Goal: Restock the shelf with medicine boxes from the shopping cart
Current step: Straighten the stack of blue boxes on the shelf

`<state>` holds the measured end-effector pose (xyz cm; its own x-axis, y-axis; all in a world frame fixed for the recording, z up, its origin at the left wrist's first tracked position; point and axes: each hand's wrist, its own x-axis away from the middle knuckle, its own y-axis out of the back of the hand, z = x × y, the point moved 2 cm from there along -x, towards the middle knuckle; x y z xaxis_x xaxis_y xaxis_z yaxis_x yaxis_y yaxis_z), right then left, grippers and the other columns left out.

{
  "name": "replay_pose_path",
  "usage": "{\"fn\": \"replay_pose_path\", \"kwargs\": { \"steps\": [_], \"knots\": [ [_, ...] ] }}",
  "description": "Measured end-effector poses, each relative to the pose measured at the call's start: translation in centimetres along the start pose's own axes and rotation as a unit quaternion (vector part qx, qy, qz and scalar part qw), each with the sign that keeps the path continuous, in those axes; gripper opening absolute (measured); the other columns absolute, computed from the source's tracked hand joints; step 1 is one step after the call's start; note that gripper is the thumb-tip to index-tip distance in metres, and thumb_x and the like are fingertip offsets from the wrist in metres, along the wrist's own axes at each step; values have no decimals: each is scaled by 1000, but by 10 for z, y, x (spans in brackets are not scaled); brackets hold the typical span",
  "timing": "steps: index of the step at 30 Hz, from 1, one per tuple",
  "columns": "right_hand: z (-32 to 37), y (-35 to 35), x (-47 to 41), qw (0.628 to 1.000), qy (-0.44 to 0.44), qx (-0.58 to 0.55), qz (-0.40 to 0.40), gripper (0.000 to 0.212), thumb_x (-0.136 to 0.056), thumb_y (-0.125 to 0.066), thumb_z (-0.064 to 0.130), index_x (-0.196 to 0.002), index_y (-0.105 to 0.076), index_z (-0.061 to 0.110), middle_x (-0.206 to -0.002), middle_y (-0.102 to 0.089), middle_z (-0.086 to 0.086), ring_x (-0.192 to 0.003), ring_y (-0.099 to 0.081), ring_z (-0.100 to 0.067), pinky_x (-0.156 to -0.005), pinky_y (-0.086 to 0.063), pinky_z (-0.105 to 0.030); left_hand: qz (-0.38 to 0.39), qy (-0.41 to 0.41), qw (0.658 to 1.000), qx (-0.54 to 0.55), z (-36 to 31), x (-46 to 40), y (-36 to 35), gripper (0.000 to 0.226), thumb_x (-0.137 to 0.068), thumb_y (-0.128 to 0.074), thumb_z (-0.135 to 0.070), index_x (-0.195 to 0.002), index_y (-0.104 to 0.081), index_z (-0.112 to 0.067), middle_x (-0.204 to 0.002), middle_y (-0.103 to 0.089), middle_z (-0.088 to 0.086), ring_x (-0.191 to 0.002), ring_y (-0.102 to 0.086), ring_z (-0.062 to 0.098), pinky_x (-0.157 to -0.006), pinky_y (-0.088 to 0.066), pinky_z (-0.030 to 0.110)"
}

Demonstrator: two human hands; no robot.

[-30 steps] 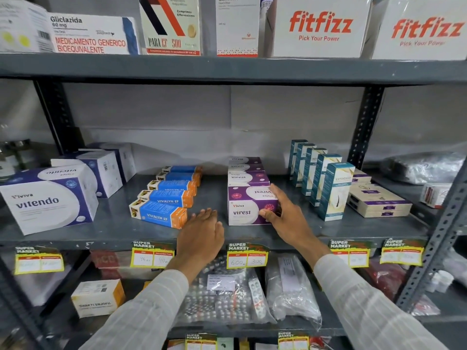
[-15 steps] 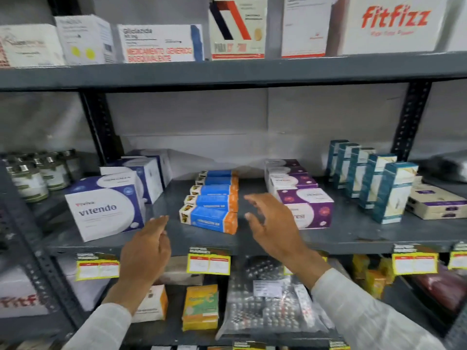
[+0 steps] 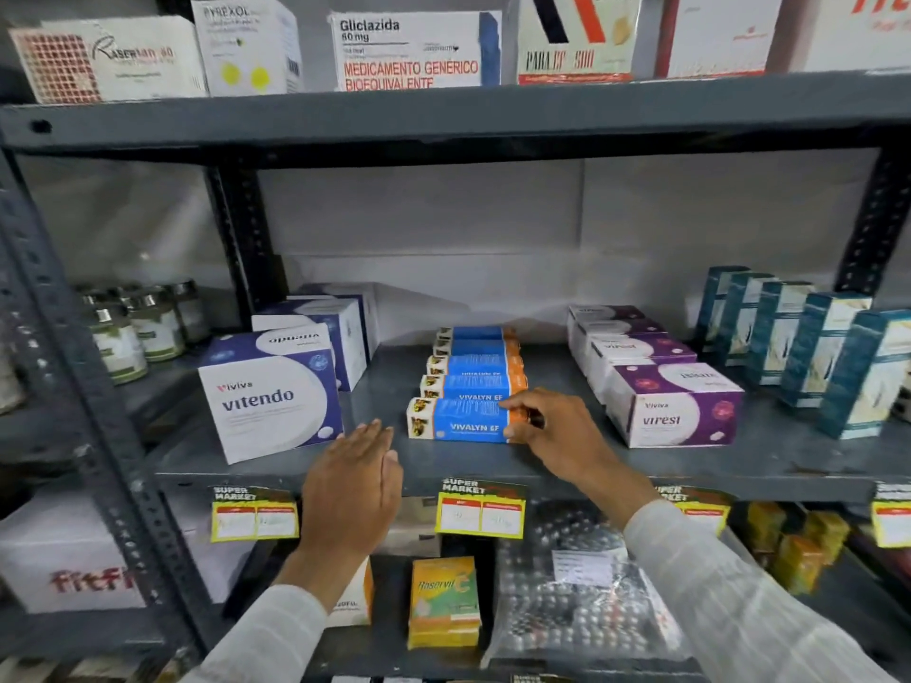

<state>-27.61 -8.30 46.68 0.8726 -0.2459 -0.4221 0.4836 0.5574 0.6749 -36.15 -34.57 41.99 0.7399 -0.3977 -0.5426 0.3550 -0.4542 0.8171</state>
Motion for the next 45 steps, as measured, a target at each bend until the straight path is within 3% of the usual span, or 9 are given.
{"fn": "replay_pose_path", "kwargs": {
  "steps": [6,13,29,33,36,38,40,42,45],
  "knots": [
    [-6,-1,3,1000,16,-8,-20,30,-89,-78,15,-117,-75,23,-117,-69,7,-107,-65,-10,-95,-55,-24,13,6,1000,8,1,1,-2,69,-101,-12,-52,-142,-58,-19,-149,-57,2,-141,-50,17,-119,-30,33],
    [-5,-3,9,999,17,1,-44,31,-89,-78,14,-119,-74,19,-119,-69,2,-109,-65,-14,-94,-59,-31,23,4,1000,0,3,0,-5,78,-100,-3,-57,-144,-56,-21,-152,-55,0,-144,-46,17,-119,-26,31],
    [5,-2,15,998,14,46,-39,35,-91,-75,17,-126,-70,20,-130,-66,1,-117,-61,-12,-94,-59,-28,14,-7,1000,-1,5,0,-5,92,-94,12,-64,-147,-52,-23,-155,-51,-4,-147,-41,14,-117,-19,25],
    [14,2,17,998,1,54,-21,46,-91,-75,16,-135,-64,24,-144,-59,3,-130,-57,-15,-103,-55,-35,-16,1,993,120,5,3,10,79,-98,-6,-67,-147,-52,-26,-153,-52,-7,-145,-40,5,-117,-29,24],
    [46,0,11,991,46,95,-79,45,-92,-69,15,-136,-63,21,-146,-60,3,-135,-55,-16,-114,-46,-39,-136,90,920,357,18,16,51,42,-104,-41,-43,-134,-65,-25,-137,-65,-6,-129,-54,1,-97,-55,26],
    [80,-11,2,990,76,56,-105,39,-96,-64,16,-134,-65,22,-140,-64,5,-131,-57,-13,-114,-45,-37,-266,142,869,391,37,23,83,33,-105,-47,-29,-127,-69,-17,-128,-68,-4,-115,-62,-2,-85,-54,13],
    [124,-32,-8,994,58,-77,-49,40,-99,-61,20,-139,-61,23,-138,-64,6,-126,-59,-8,-106,-49,-29,-319,199,849,372,65,19,101,38,-106,-42,-30,-136,-61,-15,-135,-61,-4,-118,-58,2,-91,-44,10],
    [161,-64,-18,975,15,-217,46,47,-101,-60,27,-148,-51,22,-142,-59,9,-127,-56,-5,-101,-47,-21,-265,251,821,439,91,6,109,49,-106,-38,-41,-149,-48,-20,-150,-48,-7,-133,-45,5,-107,-34,20],
    [182,-121,-32,944,-55,-297,130,63,-94,-59,60,-151,-41,40,-145,-58,17,-132,-54,-6,-113,-43,-37,-111,282,723,621,102,-15,114,60,-107,-20,-55,-152,-40,-23,-146,-46,-14,-128,-47,4,-102,-34,24]
  ]
}}
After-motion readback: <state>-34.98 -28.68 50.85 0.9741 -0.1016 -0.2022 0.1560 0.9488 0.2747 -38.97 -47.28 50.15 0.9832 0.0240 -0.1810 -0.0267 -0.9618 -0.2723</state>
